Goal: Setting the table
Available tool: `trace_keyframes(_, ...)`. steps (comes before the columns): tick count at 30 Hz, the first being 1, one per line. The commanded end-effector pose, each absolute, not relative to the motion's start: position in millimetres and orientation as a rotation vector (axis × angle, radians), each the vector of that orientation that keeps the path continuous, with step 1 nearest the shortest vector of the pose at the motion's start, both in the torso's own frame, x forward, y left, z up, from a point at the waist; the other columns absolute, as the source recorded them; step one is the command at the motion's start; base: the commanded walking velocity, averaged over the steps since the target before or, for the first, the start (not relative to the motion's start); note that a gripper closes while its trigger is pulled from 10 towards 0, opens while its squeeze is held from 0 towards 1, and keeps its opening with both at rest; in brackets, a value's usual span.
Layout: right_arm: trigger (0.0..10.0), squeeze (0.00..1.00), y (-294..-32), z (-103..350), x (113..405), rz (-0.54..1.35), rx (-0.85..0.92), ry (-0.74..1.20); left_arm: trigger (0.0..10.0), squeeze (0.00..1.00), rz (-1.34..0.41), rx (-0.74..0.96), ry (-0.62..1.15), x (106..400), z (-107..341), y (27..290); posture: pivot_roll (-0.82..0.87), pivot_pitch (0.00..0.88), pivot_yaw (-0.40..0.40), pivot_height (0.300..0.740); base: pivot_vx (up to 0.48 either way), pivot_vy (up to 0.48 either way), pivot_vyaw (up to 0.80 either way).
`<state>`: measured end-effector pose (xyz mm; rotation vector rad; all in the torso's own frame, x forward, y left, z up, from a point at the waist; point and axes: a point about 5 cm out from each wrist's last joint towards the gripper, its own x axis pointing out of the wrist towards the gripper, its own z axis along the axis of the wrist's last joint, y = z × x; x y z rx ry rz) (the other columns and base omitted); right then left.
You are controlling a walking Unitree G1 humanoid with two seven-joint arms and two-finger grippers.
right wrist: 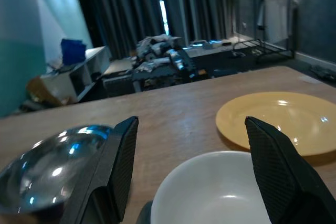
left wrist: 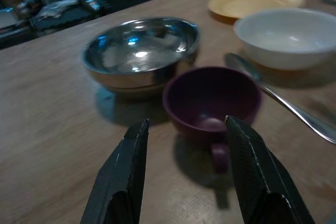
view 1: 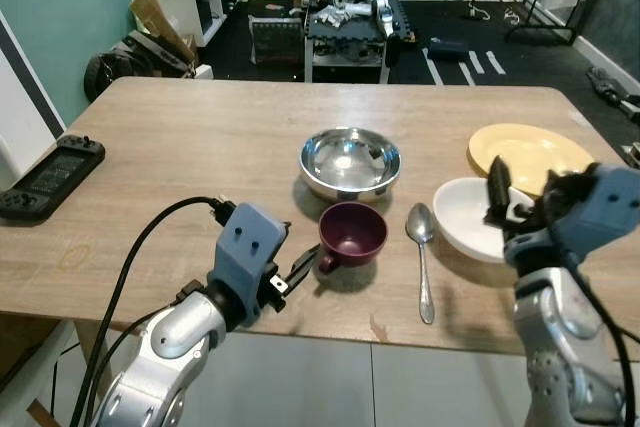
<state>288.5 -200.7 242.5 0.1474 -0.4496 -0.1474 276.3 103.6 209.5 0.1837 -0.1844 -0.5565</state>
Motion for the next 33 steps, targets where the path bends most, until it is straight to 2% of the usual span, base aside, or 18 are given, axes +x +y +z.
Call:
trace_keyframes(1, 10.0, 0.00, -198.2, 239.5, 285.7, -0.128, 0.129, -0.452, 10.0, 0.00, -0.517, 0.176, -0.159, 280.3, 207.4, 108.6, 0.03, 0.109, 0.090, 0.740, 0.000, 0.000, 0.00)
trace_keyframes(5, 10.0, 0.00, -199.5, 238.6, 285.6, -0.109, 0.103, -0.449, 10.0, 0.00, -0.474, 0.178, -0.181, 287.0, 214.4, 111.2, 0.01, 0.105, 0.085, 0.740, 0.000, 0.000, 0.00)
trace_keyframes(9, 10.0, 0.00, -211.5, 246.8, 291.6, -0.130, 0.076, -0.475, 10.0, 0.00, -0.437, 0.206, -0.247, 300.2, 230.6, 111.5, -0.02, 0.103, 0.085, 0.740, 0.000, 0.000, 0.00)
trace_keyframes(20, 10.0, 0.00, -199.6, 255.2, 290.5, -0.125, 0.073, -0.522, 10.0, 0.00, -0.443, 0.218, -0.285, 315.5, 247.1, 112.2, -0.06, 0.145, 0.124, 0.740, 0.000, 0.000, 0.00)
trace_keyframes(33, 10.0, 0.00, -203.4, 259.6, 291.3, -0.139, 0.056, -0.546, 10.0, 0.00, -0.481, 0.236, -0.320, 323.5, 256.3, 103.6, -0.09, 0.140, 0.154, 0.740, 0.000, 0.000, 0.00)
